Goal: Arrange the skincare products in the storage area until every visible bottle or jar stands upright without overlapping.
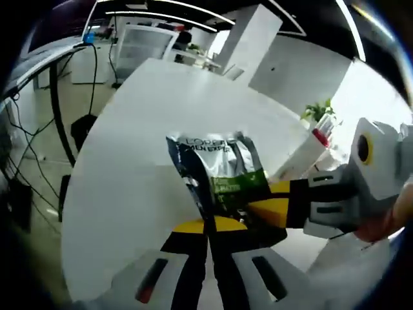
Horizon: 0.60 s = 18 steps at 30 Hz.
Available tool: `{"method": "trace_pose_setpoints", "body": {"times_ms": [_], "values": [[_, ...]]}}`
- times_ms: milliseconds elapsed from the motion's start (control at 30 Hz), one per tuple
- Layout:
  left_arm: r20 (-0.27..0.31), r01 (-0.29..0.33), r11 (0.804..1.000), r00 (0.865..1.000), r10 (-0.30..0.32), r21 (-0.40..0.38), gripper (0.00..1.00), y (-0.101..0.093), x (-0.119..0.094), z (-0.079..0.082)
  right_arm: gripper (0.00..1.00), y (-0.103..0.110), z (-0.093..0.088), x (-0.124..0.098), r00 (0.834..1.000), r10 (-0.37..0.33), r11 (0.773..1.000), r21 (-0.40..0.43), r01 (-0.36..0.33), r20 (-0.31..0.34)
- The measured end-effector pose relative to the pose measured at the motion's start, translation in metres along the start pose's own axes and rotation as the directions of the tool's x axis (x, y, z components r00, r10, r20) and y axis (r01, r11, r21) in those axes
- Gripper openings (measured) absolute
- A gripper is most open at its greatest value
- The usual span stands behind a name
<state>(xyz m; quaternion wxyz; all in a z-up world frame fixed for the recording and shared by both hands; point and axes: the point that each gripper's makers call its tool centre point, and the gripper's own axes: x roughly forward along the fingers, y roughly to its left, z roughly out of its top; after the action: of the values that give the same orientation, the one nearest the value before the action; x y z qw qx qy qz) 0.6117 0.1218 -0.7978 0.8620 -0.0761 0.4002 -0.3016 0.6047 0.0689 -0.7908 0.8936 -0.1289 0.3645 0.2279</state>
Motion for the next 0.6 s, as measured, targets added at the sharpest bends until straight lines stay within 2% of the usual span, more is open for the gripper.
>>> {"method": "trace_pose_setpoints", "body": {"times_ms": [67,167,267,333,367,400,467,500,567,600], "values": [[-0.015,-0.013,1.000,1.000,0.013,-0.015,0.00,0.003,0.005,-0.002,0.00,-0.002,-0.003,0.004,1.000,-0.018,0.998,-0.052,0.017,-0.012],[-0.039,-0.036,0.999,0.999,0.037,0.022,0.00,0.006,0.009,-0.006,0.00,-0.002,-0.008,0.008,0.999,-0.030,0.996,-0.080,0.028,-0.023],[-0.022,-0.050,0.997,0.998,0.051,0.051,0.00,0.005,0.009,-0.003,0.03,-0.011,-0.014,0.010,0.996,-0.067,0.990,-0.127,0.060,-0.053],[0.005,-0.105,0.988,0.994,0.105,0.113,0.00,0.014,0.007,0.001,0.07,-0.015,-0.012,0.007,0.996,-0.081,0.989,-0.123,0.075,-0.040],[0.000,-0.093,0.990,0.996,0.093,0.109,0.00,0.012,0.007,0.000,0.06,-0.017,-0.011,0.006,0.995,-0.089,0.988,-0.129,0.084,-0.038],[-0.005,-0.083,0.991,0.996,0.084,0.107,0.00,0.012,0.007,-0.001,0.00,-0.025,-0.009,0.003,0.992,-0.126,0.980,-0.158,0.120,-0.026],[-0.009,-0.060,0.993,0.998,0.061,0.098,0.00,0.010,0.007,-0.002,0.00,-0.030,-0.004,-0.002,0.988,-0.155,0.967,-0.200,0.157,0.024],[-0.009,-0.057,0.994,0.998,0.058,0.096,0.00,0.010,0.007,-0.002,0.00,-0.025,-0.005,-0.003,0.991,-0.135,0.972,-0.190,0.137,0.025],[-0.006,-0.057,0.995,0.998,0.058,0.082,0.00,0.010,0.007,-0.002,0.00,-0.005,-0.008,-0.002,0.998,-0.046,0.988,-0.146,0.050,0.032],[-0.005,-0.058,0.995,0.998,0.058,0.076,0.00,0.010,0.007,-0.002,0.00,-0.001,-0.011,-0.002,0.999,-0.030,0.991,-0.129,0.032,0.019]]}}
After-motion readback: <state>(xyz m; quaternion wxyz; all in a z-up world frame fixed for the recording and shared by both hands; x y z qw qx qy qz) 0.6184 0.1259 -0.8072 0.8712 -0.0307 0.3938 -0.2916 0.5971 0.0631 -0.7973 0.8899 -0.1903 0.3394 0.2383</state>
